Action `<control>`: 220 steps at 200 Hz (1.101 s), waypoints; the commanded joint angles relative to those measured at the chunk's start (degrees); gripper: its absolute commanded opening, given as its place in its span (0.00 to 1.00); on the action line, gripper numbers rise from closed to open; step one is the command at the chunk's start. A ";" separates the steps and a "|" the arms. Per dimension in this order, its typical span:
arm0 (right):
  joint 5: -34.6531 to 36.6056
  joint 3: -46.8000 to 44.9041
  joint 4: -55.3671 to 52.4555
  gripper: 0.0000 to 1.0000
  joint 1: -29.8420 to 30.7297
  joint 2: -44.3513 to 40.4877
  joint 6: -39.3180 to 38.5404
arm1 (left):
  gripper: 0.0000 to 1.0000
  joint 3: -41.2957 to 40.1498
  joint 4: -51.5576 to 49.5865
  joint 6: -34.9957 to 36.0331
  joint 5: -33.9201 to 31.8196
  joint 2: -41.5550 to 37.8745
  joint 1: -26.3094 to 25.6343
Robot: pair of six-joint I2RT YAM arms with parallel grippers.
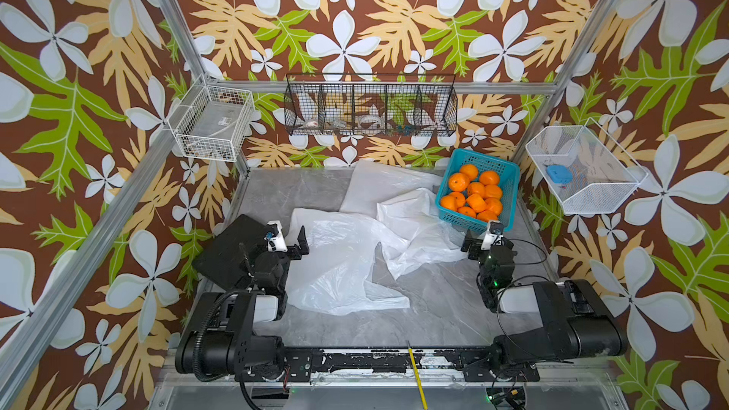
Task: Place the oranges into plastic bags & tie knots
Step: Pick up the plastic bag at the center of the board.
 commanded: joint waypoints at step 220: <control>-0.88 -0.11 -3.46 0.99 0.08 -6.09 -0.50 | 1.00 -4.06 3.54 -0.23 -1.29 -6.53 0.07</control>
